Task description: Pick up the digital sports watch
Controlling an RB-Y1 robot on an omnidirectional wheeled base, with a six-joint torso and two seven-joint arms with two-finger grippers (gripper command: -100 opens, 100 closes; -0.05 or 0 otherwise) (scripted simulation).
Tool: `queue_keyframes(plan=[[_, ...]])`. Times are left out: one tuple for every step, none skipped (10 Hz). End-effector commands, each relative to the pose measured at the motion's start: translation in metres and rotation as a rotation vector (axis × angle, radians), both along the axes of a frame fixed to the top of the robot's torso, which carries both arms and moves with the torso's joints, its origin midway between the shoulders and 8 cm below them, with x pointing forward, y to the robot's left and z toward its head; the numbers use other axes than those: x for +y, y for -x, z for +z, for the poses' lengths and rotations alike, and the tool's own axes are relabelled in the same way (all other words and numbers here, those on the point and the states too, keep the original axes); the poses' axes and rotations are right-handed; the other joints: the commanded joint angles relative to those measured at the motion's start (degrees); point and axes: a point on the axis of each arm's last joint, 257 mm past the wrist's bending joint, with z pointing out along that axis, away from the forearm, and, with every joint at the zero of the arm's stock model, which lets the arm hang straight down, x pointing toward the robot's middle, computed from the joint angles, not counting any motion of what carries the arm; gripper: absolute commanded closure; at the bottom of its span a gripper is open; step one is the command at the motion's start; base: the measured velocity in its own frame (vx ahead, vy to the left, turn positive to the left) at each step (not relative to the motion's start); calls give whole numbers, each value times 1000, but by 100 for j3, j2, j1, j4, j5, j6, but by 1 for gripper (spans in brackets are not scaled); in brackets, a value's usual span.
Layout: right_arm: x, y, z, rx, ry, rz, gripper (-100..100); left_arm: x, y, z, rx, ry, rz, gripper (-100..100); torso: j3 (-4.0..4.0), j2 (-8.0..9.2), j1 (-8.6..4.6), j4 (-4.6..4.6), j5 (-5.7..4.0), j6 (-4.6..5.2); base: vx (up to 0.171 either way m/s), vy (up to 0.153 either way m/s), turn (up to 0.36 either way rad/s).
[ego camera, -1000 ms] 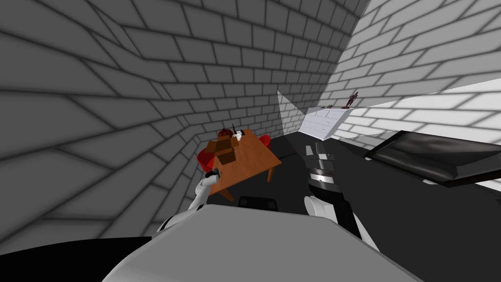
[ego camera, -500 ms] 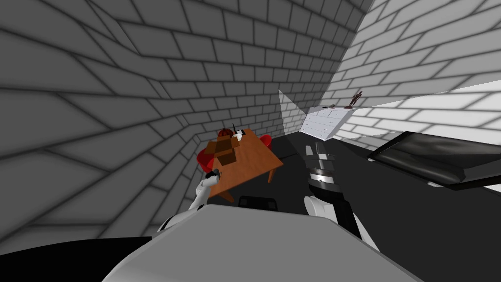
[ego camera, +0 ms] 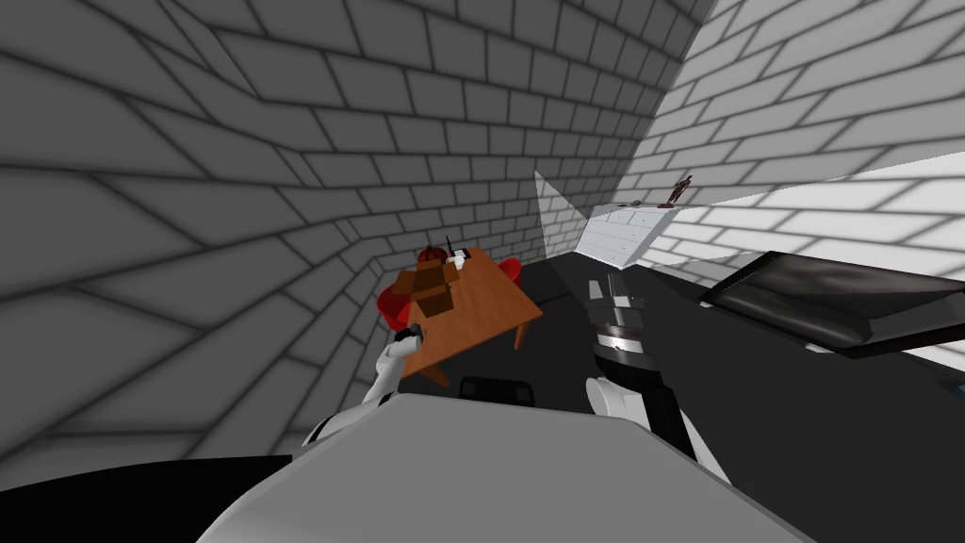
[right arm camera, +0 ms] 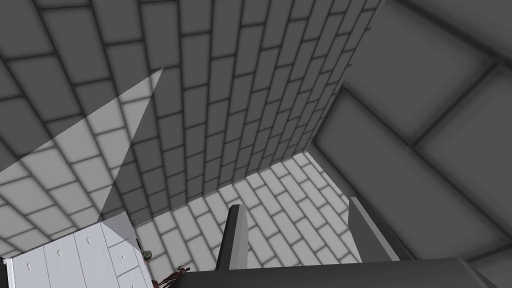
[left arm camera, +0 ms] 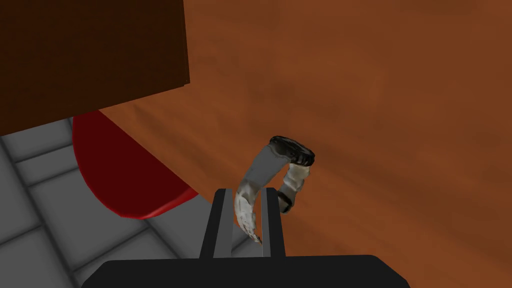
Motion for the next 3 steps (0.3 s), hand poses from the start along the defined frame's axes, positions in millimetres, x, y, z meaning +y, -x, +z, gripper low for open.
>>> queue_keyframes(plan=[[0,0,0,0,0,0,0,4,-2,5,3,2,6,100,0,0,0,0,0,0,-106,-66,-29],[0,0,0,0,0,0,0,2,-2,3,1,1,3,100,3,5,-1,1,-2,-2,-44,-24,-2],[0,0,0,0,0,0,0,1,-1,2,3,3,4,0,-4,-10,13,0,-1,-3,-9,-6,2]])
